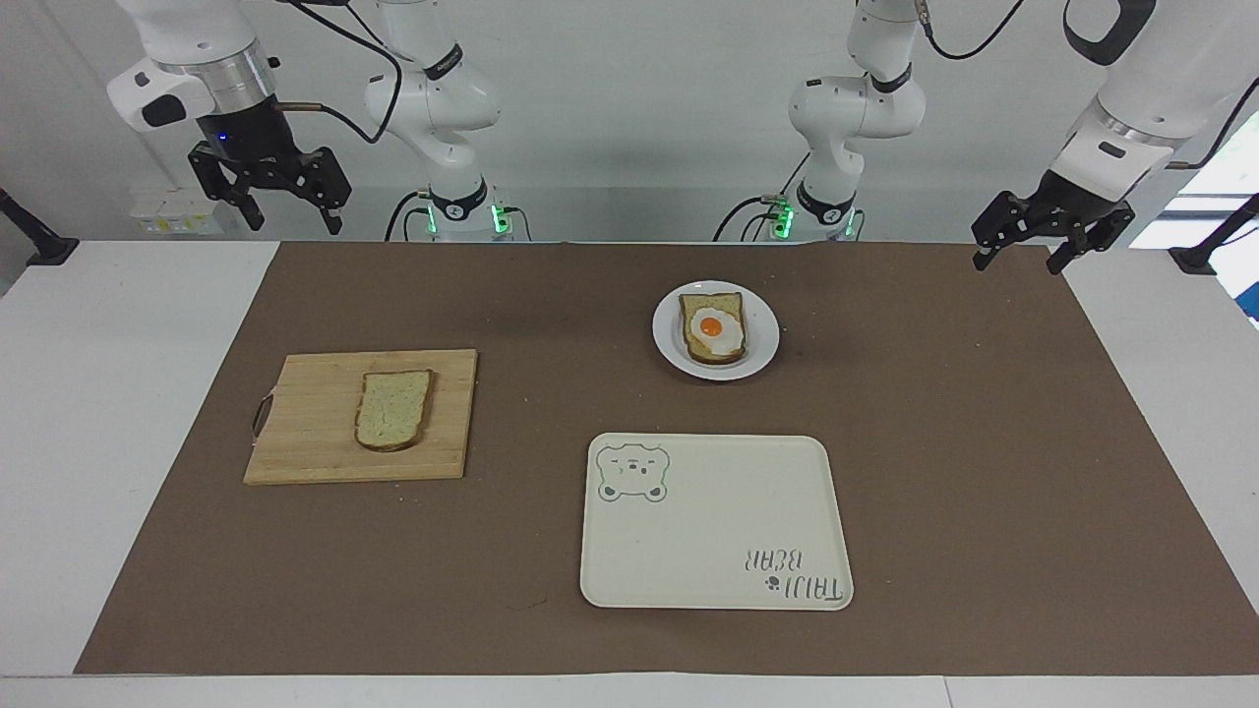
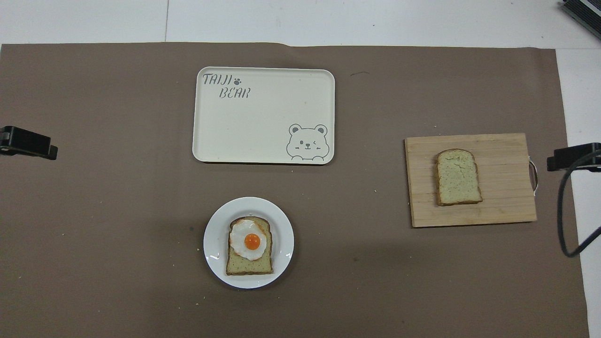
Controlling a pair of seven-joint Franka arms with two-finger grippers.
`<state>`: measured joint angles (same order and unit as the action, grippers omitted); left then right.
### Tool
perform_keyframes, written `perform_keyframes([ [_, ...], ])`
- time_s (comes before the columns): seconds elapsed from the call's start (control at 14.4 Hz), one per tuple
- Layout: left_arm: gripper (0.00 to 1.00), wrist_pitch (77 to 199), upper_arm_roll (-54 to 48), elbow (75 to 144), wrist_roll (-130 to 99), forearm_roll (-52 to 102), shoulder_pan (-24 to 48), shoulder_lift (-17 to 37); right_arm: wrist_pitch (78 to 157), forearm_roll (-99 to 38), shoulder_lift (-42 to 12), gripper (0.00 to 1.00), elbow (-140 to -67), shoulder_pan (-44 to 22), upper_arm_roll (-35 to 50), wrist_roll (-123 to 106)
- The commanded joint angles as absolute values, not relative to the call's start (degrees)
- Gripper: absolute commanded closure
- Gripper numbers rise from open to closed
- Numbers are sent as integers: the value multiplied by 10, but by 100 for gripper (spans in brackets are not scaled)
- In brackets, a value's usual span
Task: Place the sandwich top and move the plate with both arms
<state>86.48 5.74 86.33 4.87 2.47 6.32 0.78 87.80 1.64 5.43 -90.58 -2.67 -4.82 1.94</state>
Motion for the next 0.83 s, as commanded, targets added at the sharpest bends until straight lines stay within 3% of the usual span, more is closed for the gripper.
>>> perform_keyframes([
  [0.0,0,855,57,854,55,13,62,10,885,21,54,0,-907,-20,-46,8],
  [0.76,0,855,57,855,55,13,62,10,892,19,69,0,-931,-20,-46,11],
])
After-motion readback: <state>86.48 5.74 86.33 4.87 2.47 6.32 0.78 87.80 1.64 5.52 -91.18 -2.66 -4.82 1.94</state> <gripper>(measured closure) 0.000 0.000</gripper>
